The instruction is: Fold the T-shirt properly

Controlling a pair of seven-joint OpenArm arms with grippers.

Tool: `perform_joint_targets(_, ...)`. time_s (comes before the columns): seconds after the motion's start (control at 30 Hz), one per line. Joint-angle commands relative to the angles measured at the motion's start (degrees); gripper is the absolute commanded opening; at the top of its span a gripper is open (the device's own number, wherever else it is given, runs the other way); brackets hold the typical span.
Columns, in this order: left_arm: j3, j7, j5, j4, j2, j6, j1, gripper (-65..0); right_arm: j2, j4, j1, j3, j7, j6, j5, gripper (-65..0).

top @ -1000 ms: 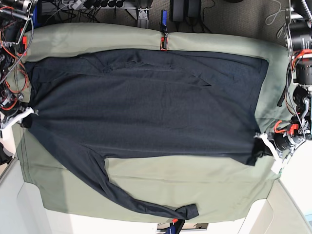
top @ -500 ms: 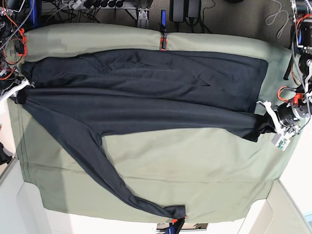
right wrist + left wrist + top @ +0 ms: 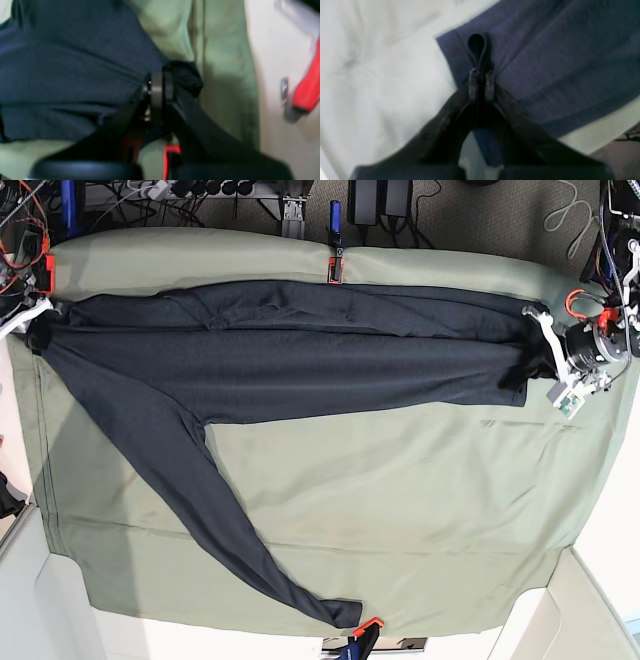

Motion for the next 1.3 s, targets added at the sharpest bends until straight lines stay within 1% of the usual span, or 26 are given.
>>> perform_joint_targets(0.0,-0.6,-0.9,-0.6,1.2,-1.4,-0.1,-0.3,-65.0,1.2,1.0,0.0,0.6,1.2,0.1,1.4,-65.0)
perform_joint_targets(0.2,-0.6,-0.8,-0.6,1.1,-1.4,-0.1,0.2,-64.8,1.2,1.0,-1.0,0.6,1.2,0.0,1.8,-65.0)
perform_joint_targets(0.23,-0.6,-0.8,-0.6,1.1,-1.4,-0.1,0.2,-60.1,1.2,1.0,-1.0,0.6,1.2,0.0,1.8,-65.0)
perform_joint_targets(0.27,-0.6,-0.8,-0.6,1.1,-1.4,-0.1,0.2,-54.0,1.2,1.0,-1.0,0.6,1.2,0.0,1.8,-65.0)
perform_joint_targets(0.3,-0.6,-0.8,-0.6,1.1,-1.4,-0.1,0.2,-47.8,1.2,1.0,-1.0,0.6,1.2,0.0,1.8,-61.8)
perform_joint_targets(0.33,-0.6,-0.8,-0.6,1.1,-1.4,-0.1,0.2,-42.4,1.2,1.0,-1.0,0.6,1.2,-0.2,1.8,-53.4)
perform_joint_targets(0.37,-0.6,-0.9,-0.6,1.1,-1.4,-0.1,0.2,-39.2,1.2,1.0,-1.0,0.6,1.0,-0.3,1.8,-45.7)
perform_joint_targets(0.4,-0.6,-0.9,-0.6,1.1,-1.4,-0.1,0.2,-38.7,1.2,1.0,-1.0,0.6,1.0,-0.3,1.9,-40.3)
perform_joint_targets(0.43,-0.6,-0.9,-0.6,1.1,-1.4,-0.1,0.1,-38.7,1.2,1.0,-1.0,0.6,1.1,-0.3,2.0,-37.4)
perform_joint_targets(0.57,-0.6,-0.7,-0.6,1.2,-1.4,-0.1,0.1,-38.7,1.2,1.2,-0.5,1.5,1.9,-0.2,5.2,-36.9)
perform_joint_targets(0.7,-0.6,-0.6,-0.7,1.2,-1.4,-0.1,0.1,-38.8,0.9,2.3,2.5,4.3,1.8,-0.2,7.2,-36.9)
perform_joint_targets(0.8,-0.6,-0.7,-1.0,1.2,-1.4,-0.1,0.1,-38.8,0.6,3.3,6.3,4.6,1.7,0.1,9.4,-36.9)
perform_joint_targets(0.9,-0.6,-0.7,-3.6,1.2,-1.4,-0.1,0.1,-38.8,-1.4,3.4,12.2,3.4,0.7,0.2,9.2,-36.9)
perform_joint_targets(1.0,-0.6,-0.6,-5.4,1.2,-1.4,-0.1,0.1,-38.8,-3.5,3.2,17.9,-0.9,0.7,0.1,5.0,-36.9)
perform_joint_targets(1.1,-0.6,0.5,-6.0,1.2,-1.4,-0.1,0.1,-38.8,-4.6,1.6,22.6,-7.3,2.2,-1.4,-2.5,-36.9)
perform_joint_targets(1.2,-0.6,0.9,-6.7,1.2,-1.4,-0.1,0.1,-38.8,-4.7,-4.7,26.9,-13.5,5.9,-3.3,-9.4,-36.9)
perform_joint_targets(1.27,-0.6,0.9,-6.7,1.2,-1.4,-0.1,0.1,-38.8,-4.7,-11.6,30.7,-17.0,7.4,-3.3,-12.0,-36.9)
